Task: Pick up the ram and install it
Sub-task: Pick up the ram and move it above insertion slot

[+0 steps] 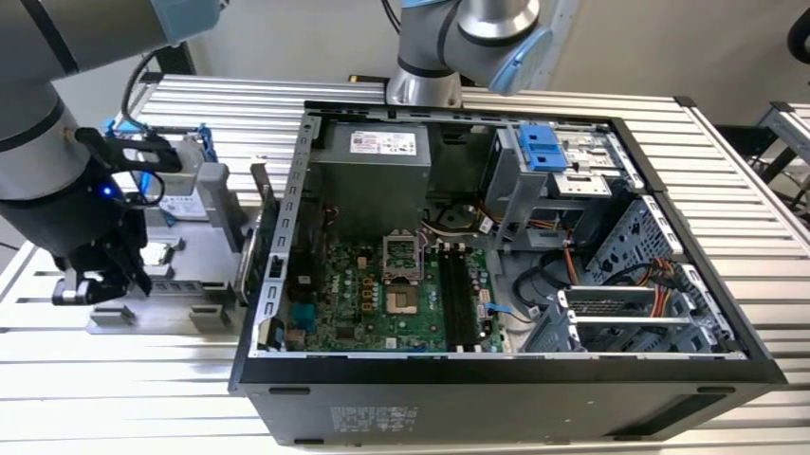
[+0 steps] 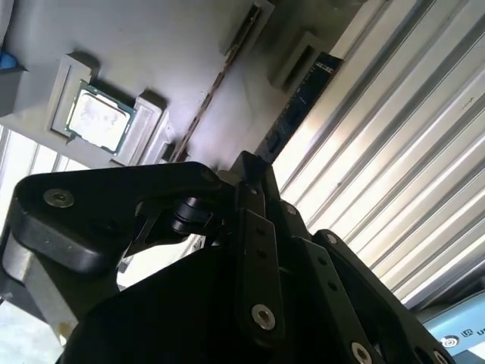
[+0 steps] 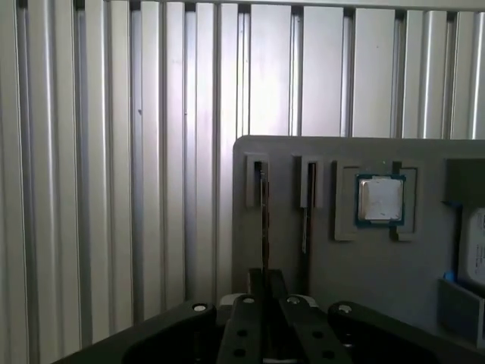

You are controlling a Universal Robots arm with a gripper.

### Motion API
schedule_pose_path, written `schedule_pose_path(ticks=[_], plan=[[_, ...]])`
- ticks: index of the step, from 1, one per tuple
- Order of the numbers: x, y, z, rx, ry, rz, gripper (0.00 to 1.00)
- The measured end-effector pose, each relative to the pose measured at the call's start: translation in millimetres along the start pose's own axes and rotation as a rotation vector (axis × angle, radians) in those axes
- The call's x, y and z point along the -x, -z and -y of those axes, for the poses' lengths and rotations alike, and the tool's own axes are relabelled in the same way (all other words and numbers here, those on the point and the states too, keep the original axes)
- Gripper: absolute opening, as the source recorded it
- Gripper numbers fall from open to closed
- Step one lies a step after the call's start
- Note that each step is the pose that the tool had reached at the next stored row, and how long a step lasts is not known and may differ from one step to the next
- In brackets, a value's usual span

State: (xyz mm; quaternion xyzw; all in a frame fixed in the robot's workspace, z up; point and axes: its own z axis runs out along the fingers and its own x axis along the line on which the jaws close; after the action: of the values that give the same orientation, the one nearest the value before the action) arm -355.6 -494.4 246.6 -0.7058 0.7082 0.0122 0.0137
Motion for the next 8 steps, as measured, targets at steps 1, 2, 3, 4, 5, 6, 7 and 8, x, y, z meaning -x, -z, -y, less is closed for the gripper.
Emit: schedule_pose_path(ticks=[1, 2, 3, 4, 5, 6, 7, 8], plan=[[0.1, 2.0, 0.0, -0.0002, 0.000, 0.0000, 0.00], [0.2, 4.5, 0.0, -0.0002, 0.000, 0.0000, 0.00], [0.3, 7.6, 0.0, -0.0002, 0.000, 0.0000, 0.00], [0.4, 10.9, 0.0, -0.0003, 0.000, 0.0000, 0.00], [0.6, 14.6, 0.0, -0.0002, 0.000, -0.0001, 0.00], [0.7, 18.3, 0.0, -0.0001, 0.000, -0.0001, 0.00], [0.8, 21.2, 0.0, -0.0003, 0.000, 0.0000, 0.00], [0.9, 23.8, 0.0, -0.0003, 0.000, 0.0000, 0.00]])
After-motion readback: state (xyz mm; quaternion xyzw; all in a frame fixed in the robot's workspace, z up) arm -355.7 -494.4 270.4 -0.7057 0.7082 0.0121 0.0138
